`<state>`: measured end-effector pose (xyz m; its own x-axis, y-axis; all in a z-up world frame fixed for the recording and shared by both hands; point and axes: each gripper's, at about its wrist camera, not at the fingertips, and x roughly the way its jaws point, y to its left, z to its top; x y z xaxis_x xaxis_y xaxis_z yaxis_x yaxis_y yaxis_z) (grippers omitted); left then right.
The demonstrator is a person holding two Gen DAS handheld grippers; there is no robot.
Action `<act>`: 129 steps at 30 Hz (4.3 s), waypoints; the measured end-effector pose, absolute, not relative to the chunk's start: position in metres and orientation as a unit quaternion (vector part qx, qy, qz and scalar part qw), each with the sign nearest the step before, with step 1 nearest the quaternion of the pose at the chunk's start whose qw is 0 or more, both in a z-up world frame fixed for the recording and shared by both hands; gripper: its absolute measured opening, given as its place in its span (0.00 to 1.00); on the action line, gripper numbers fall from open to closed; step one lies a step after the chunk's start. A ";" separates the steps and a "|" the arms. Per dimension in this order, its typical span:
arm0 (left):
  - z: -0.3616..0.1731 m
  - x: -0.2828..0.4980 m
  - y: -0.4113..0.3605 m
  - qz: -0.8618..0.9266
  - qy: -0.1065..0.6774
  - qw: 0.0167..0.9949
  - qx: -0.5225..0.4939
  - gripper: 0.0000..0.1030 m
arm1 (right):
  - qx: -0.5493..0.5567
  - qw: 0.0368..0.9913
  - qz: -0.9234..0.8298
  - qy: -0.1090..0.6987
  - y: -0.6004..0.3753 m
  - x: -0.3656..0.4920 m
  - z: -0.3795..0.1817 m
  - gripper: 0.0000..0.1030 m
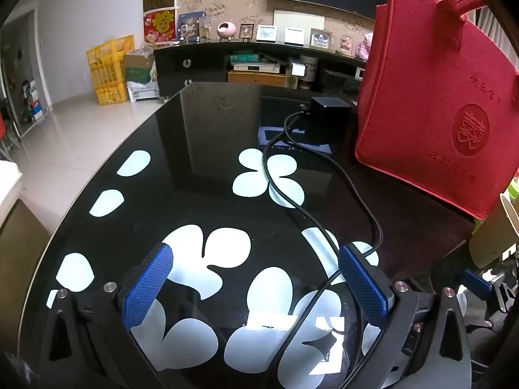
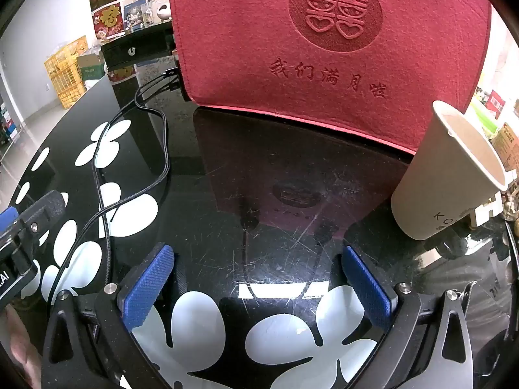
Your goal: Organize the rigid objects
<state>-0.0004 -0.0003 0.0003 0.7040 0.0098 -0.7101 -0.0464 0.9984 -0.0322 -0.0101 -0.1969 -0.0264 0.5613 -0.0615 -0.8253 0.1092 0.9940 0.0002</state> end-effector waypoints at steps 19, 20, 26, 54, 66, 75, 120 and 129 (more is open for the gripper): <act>0.002 0.001 -0.001 0.014 0.389 0.921 -0.024 1.00 | 0.025 0.883 -0.048 0.466 -0.197 -0.010 -0.026 1.00; 0.002 0.001 -0.001 0.014 0.390 0.921 -0.024 1.00 | 0.025 0.883 -0.048 0.466 -0.197 -0.010 -0.026 1.00; 0.005 0.001 -0.002 0.014 0.390 0.920 -0.023 1.00 | 0.025 0.883 -0.048 0.466 -0.197 -0.010 -0.026 1.00; 0.005 0.001 -0.001 0.013 0.390 0.921 -0.024 1.00 | 0.025 0.883 -0.048 0.466 -0.197 -0.010 -0.026 1.00; 0.005 0.001 -0.002 0.013 0.389 0.921 -0.024 1.00 | 0.025 0.883 -0.048 0.466 -0.197 -0.010 -0.026 1.00; 0.005 0.001 -0.002 0.013 0.389 0.921 -0.023 1.00 | 0.025 0.883 -0.048 0.466 -0.197 -0.010 -0.026 1.00; 0.256 -0.148 -0.094 0.034 0.156 0.986 -0.049 1.00 | -0.027 0.979 -0.032 0.201 -0.288 -0.168 0.157 1.00; 0.199 -0.232 -0.189 0.024 0.209 0.978 0.008 1.00 | -0.026 0.971 0.021 0.238 -0.369 -0.253 0.181 1.00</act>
